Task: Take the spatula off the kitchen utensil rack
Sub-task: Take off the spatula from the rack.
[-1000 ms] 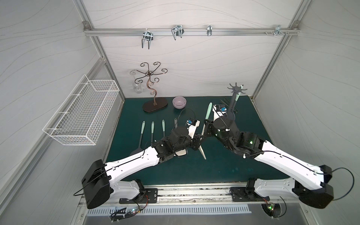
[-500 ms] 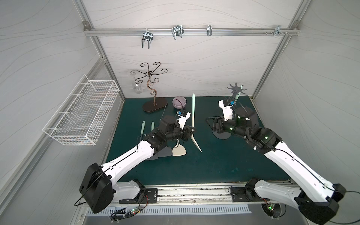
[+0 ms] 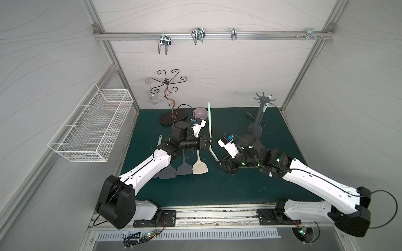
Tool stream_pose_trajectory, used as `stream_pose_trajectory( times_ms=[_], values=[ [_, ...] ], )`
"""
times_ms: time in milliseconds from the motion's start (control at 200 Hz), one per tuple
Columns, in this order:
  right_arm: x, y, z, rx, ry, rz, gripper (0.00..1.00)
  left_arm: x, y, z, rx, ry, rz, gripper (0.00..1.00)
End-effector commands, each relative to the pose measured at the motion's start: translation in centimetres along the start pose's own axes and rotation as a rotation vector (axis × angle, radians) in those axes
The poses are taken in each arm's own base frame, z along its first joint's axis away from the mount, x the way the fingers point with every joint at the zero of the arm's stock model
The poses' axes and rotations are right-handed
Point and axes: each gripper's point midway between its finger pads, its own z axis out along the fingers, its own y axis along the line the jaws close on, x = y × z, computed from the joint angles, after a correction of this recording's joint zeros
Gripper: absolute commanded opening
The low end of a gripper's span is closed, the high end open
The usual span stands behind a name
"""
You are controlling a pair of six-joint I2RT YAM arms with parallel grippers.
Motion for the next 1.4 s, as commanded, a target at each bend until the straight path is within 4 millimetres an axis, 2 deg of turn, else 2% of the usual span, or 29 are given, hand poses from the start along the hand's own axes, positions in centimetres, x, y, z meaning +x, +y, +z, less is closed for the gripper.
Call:
stream_pose_trajectory(
  times_ms=[0, 120, 235, 265, 360, 460, 515, 660, 765, 835, 900, 970, 1076, 1146, 1261, 1396],
  values=[
    [-0.2, -1.3, 0.9, 0.113, 0.016, -0.057, 0.54, -3.0, -1.3, -0.7, -0.011, -0.088, 0.013, 0.0],
    [-0.6, -2.0, 2.5, 0.166, 0.033, -0.077, 0.49, -3.0, -1.6, -0.8, 0.0, -0.086, 0.002, 0.0],
    [-1.0, -2.1, 3.6, 0.172, 0.034, -0.1, 0.36, -2.6, -2.0, -0.9, 0.014, -0.072, 0.0, 0.0],
    [-1.2, -2.1, 3.8, 0.171, 0.031, -0.104, 0.3, -2.5, -2.1, -1.0, 0.018, -0.069, 0.002, 0.0],
    [-1.3, -2.2, 4.1, 0.176, 0.028, -0.113, 0.0, -2.2, -2.0, -1.3, 0.011, -0.063, 0.012, 0.0],
    [-1.2, -2.8, 3.8, 0.219, 0.017, -0.127, 0.0, -1.7, -1.8, -1.6, -0.004, -0.044, 0.024, 0.0],
    [-1.1, -3.5, 3.6, 0.263, 0.022, -0.134, 0.0, -1.5, -1.7, -1.8, -0.015, -0.037, 0.032, 0.11],
    [-0.3, -4.2, 3.4, 0.3, 0.056, -0.142, 0.0, -1.6, -2.2, -2.2, 0.007, -0.042, 0.052, 0.16],
    [-0.1, -4.4, 3.1, 0.324, 0.061, -0.148, 0.0, -1.6, -1.9, -2.4, -0.014, -0.04, 0.054, 0.44],
    [0.1, -4.9, 2.8, 0.369, 0.078, -0.163, 0.0, -1.7, -1.4, -3.0, -0.051, -0.056, 0.057, 0.58],
    [0.3, -5.8, 2.5, 0.424, 0.101, -0.177, 0.0, -1.9, -0.3, -4.2, -0.125, -0.078, 0.054, 0.64],
    [0.7, -6.7, 2.2, 0.48, 0.134, -0.19, 0.0, -2.0, 1.5, -6.1, -0.265, -0.105, 0.043, 0.65],
    [1.7, -8.0, 2.4, 0.558, 0.204, -0.202, 0.0, -2.1, 4.8, -10.6, -0.556, -0.16, 0.046, 0.66],
    [2.8, -8.8, 3.2, 0.597, 0.282, -0.21, 0.0, -2.1, 6.0, -13.6, -0.693, -0.208, 0.063, 0.69],
    [4.5, -9.5, 5.2, 0.628, 0.42, -0.205, 0.0, -2.1, 6.4, -17.5, -0.8, -0.28, 0.077, 0.72],
    [5.5, -9.5, 7.6, 0.624, 0.519, -0.17, 0.0, -1.5, 6.4, -19.7, -0.844, -0.299, 0.079, 0.74]
  ],
)
